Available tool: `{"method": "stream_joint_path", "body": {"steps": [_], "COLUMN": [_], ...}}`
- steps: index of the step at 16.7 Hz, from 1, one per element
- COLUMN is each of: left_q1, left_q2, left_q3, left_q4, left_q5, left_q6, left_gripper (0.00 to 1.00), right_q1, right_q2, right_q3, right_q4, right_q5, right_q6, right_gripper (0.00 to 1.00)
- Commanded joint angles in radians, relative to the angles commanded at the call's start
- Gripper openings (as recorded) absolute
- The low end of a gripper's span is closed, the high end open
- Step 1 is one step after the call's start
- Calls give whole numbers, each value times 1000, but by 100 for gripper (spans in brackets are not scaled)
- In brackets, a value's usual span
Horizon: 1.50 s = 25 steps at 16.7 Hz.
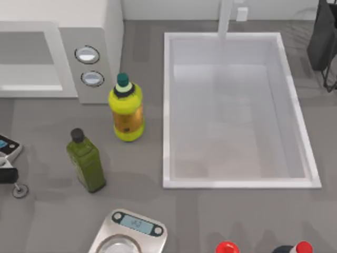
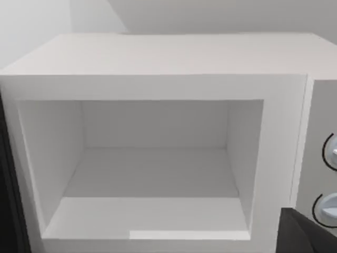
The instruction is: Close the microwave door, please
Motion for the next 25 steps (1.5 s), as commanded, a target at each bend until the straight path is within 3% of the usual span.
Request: {"method": "stream_joint_path", "body": {"steps": [5, 18, 22, 25], "left_q1": [171, 928, 1055, 1073], "left_q2": [213, 1255, 1419, 1440], "left_q3": [192, 1054, 1192, 1210], "left_q4": [-135, -753, -860, -875], "left_q5": [112, 615, 700, 712], "left_q6": [142, 762, 864, 879], "left_gripper": [0, 0, 0, 0], "right_q1": [0, 0, 0, 0], "right_q2": [0, 0, 0, 0], "right_q3": [0, 0, 0, 0], "right_q4": [0, 0, 0, 0], "right_q5": [0, 0, 0, 0], "right_q6": [0, 0, 0, 0], "right_gripper": [100, 100, 100, 100]}}
